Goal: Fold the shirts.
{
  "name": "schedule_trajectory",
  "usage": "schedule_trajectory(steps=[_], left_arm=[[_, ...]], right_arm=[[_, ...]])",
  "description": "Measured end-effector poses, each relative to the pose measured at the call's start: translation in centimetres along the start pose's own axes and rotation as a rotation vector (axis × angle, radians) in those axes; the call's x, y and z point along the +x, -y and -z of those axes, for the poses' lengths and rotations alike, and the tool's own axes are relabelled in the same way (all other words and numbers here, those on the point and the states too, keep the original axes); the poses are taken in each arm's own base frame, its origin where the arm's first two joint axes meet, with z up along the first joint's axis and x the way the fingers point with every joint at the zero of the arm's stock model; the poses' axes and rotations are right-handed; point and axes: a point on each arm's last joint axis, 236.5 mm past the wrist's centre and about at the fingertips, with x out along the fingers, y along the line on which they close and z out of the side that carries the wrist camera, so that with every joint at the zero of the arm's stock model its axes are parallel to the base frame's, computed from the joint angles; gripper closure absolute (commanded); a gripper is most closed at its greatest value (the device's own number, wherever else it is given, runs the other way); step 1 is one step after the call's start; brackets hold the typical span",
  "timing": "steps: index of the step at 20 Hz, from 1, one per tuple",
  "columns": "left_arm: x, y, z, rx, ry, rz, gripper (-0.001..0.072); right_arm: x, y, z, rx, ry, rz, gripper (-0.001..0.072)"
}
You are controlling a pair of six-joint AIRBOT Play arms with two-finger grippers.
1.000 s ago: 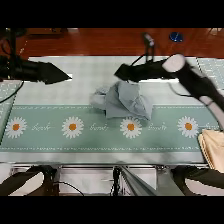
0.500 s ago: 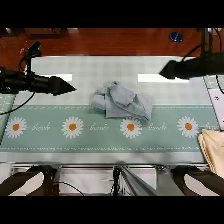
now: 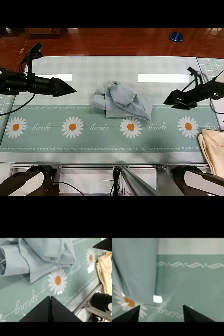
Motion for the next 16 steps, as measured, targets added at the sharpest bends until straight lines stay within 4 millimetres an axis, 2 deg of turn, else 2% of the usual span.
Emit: schedule_trajectory(steps=[5,6,7,9,10,12,13,15,16], left_arm=[[0.0,-0.8,0.5,0.009,-0.021,-0.034,0.0687],[0.0,-0.9,0.5,0.01,-0.023,-0.037,0.0687],[0.0,-1.0,0.5,0.011,-0.023,-0.04,0.0687],[0.0,-1.0,0.6,0.011,-0.025,-0.044,0.0687],[0.0,-1.1,0.6,0.012,-0.027,-0.046,0.0687],[0.0,-1.1,0.6,0.012,-0.027,-0.048,0.0687],[0.0,-1.2,0.6,0.013,-0.028,-0.049,0.0687],[0.0,-1.2,0.6,0.013,-0.028,-0.05,0.0687],[0.0,-1.2,0.6,0.013,-0.028,-0.05,0.0687]], right_arm=[[6.4,-2.3,0.6,0.093,-0.039,-0.151,0.0133],[7.7,-2.8,0.5,0.101,-0.042,-0.163,0.0221],[8.7,-3.3,0.3,0.11,-0.036,-0.173,0.0355],[10.6,-4.4,-0.1,0.129,-0.022,-0.192,0.0689],[11.2,-5.1,-0.3,0.137,-0.015,-0.207,0.0692],[11.3,-6.0,-1.0,0.118,0.008,-0.227,0.0693],[10.5,-6.7,-1.6,0.088,0.026,-0.245,0.0693],[7.2,-8.7,-2.6,0.013,0.058,-0.299,0.0693],[4.6,-9.8,-3.3,-0.025,0.092,-0.328,0.0693]])
